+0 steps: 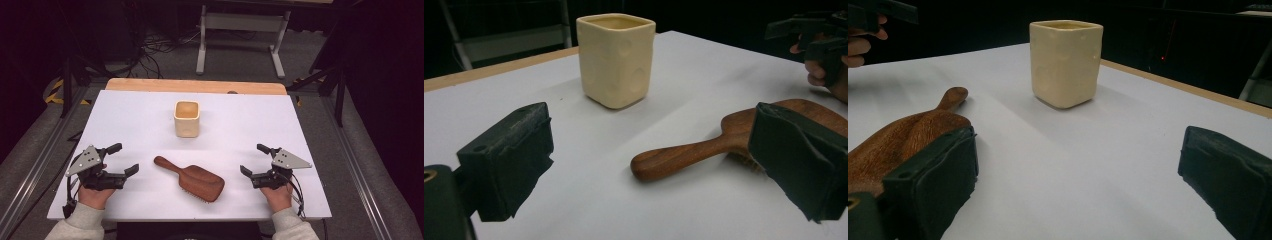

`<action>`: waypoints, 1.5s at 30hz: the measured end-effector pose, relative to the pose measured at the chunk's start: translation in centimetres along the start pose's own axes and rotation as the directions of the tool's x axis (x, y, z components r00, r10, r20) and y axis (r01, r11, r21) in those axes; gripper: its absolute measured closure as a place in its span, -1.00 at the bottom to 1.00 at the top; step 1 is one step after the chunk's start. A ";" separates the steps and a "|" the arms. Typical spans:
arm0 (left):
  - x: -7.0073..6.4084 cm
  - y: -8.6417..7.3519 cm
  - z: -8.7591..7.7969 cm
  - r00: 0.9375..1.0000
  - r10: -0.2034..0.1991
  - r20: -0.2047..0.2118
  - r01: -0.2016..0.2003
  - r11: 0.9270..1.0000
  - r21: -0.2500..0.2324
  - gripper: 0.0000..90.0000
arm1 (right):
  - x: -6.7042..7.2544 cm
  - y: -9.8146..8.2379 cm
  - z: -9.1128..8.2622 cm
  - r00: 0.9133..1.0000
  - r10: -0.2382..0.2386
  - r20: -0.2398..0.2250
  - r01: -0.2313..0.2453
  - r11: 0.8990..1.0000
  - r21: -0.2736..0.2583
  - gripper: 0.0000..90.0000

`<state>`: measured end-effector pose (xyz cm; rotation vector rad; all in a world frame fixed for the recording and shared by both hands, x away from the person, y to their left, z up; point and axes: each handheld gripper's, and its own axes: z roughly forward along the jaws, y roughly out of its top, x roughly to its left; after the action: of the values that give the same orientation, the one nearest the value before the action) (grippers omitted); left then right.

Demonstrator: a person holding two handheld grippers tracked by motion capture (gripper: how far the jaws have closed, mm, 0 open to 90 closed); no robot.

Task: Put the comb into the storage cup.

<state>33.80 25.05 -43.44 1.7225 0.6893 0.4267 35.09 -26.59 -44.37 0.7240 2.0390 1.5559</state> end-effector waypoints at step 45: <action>-0.4 6.5 10.7 0.959 0.102 0.265 -0.156 0.969 0.191 -0.52 | 0.7 0.8 -0.9 1.000 -0.021 -0.020 0.021 0.999 -0.031 -0.91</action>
<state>41.48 15.79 -39.98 1.9887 0.4486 0.2212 34.03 -26.59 -43.38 0.6758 2.0265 1.5849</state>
